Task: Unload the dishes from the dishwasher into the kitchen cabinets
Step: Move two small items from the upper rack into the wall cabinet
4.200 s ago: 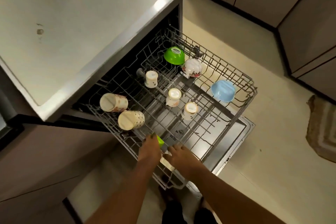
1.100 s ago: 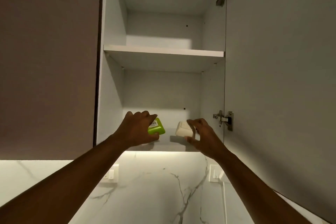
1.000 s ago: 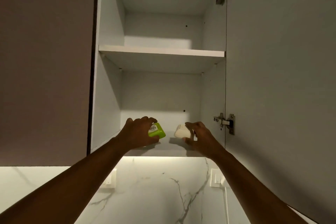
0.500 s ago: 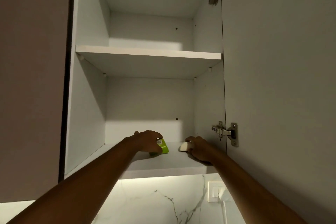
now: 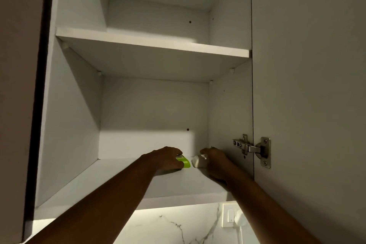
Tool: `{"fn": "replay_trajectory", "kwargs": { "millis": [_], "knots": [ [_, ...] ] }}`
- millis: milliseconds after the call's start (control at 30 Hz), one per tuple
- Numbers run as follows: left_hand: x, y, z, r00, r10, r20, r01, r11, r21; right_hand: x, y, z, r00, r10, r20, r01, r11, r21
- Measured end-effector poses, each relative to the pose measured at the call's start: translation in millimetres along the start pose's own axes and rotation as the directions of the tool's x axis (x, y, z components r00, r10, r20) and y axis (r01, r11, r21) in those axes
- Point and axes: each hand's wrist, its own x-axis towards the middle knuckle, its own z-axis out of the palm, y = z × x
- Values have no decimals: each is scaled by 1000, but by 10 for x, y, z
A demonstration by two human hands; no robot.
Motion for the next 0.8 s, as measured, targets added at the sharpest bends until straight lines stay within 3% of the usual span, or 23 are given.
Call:
{"fn": "replay_trajectory", "kwargs": {
  "millis": [200, 333, 567, 800],
  "knots": [
    [-69, 64, -17, 961, 163, -225, -107, 965, 241, -51, -23, -157, 987, -51, -155, 52, 999, 5],
    [-166, 150, -73, 911, 218, -351, -119, 952, 281, -152, -48, -142, 992, -78, -100, 75, 997, -33],
    [-163, 146, 29, 924, 196, -329, -78, 937, 340, -212, -105, -128, 999, -41, 4, 41, 990, -135],
    [-93, 111, 121, 947, 187, -261, -121, 961, 249, -100, -113, -170, 996, -4, 89, 17, 990, -141]
  ]
}}
